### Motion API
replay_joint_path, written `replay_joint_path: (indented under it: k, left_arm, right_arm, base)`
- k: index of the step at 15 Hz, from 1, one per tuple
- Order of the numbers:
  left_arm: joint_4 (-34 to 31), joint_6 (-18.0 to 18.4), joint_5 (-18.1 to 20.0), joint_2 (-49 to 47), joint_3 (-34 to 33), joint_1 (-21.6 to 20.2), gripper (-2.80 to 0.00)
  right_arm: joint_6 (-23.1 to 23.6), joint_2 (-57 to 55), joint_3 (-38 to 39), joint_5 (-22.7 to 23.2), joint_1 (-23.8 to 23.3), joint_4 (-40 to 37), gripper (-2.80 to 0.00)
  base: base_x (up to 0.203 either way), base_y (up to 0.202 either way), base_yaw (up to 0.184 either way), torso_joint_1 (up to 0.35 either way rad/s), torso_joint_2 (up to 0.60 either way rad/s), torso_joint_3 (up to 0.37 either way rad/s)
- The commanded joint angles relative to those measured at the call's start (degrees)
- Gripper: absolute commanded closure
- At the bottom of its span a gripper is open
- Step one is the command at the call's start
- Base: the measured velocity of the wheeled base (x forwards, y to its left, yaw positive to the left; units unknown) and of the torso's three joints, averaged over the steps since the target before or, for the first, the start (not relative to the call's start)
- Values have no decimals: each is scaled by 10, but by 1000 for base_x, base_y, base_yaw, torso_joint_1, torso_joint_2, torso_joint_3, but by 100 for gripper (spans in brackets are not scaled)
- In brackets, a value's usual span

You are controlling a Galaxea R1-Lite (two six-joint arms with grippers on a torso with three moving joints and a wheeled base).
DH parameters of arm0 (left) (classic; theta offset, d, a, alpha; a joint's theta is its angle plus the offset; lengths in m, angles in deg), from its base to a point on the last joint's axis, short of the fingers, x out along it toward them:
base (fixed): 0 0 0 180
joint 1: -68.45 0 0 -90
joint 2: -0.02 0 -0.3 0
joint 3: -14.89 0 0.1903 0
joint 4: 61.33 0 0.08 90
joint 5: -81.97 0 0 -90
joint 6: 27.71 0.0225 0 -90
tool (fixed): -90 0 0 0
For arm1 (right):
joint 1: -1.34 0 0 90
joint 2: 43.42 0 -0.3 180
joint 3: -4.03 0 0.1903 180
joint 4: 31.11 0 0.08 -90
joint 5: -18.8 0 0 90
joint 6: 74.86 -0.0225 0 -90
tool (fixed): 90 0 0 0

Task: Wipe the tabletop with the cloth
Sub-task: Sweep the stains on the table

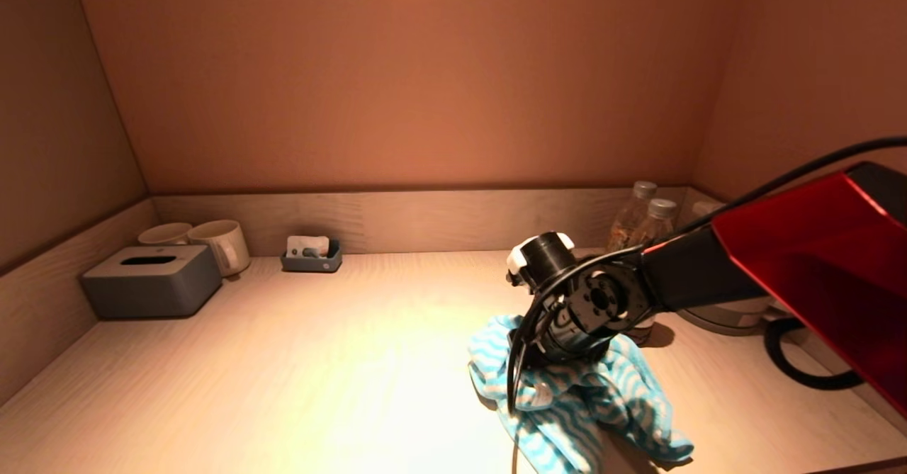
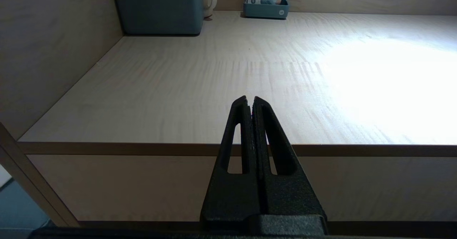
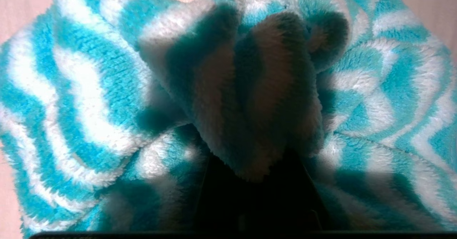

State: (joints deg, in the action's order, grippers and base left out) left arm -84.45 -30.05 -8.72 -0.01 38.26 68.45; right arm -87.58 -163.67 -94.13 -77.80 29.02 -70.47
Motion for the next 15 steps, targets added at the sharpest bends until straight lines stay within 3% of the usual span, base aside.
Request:
replay_joint_path:
  k: [1, 4, 10, 13, 15]
  left_arm:
    - [0, 0, 0, 0, 0, 0, 0]
    - [0, 0, 0, 0, 0, 0, 0]
    - [0, 0, 0, 0, 0, 0, 0]
    - [0, 0, 0, 0, 0, 0, 0]
    - [0, 0, 0, 0, 0, 0, 0]
  right_arm:
    - [-19, -48, -54, -21, 5, -7, 0]
    - [-53, -73, -137, -28, 55, -62, 0]
    - [-77, 33, -14, -29, 149, -69, 0]
    - [-81, 116, 97, -31, 154, -64, 0]
    - [-61, 142, 138, -33, 93, -63, 0]
  base:
    - [0, 0, 0, 0, 0, 0]
    - [0, 0, 0, 0, 0, 0]
    - [0, 0, 0, 0, 0, 0]
    - [0, 0, 0, 0, 0, 0]
    - [0, 0, 0, 0, 0, 0]
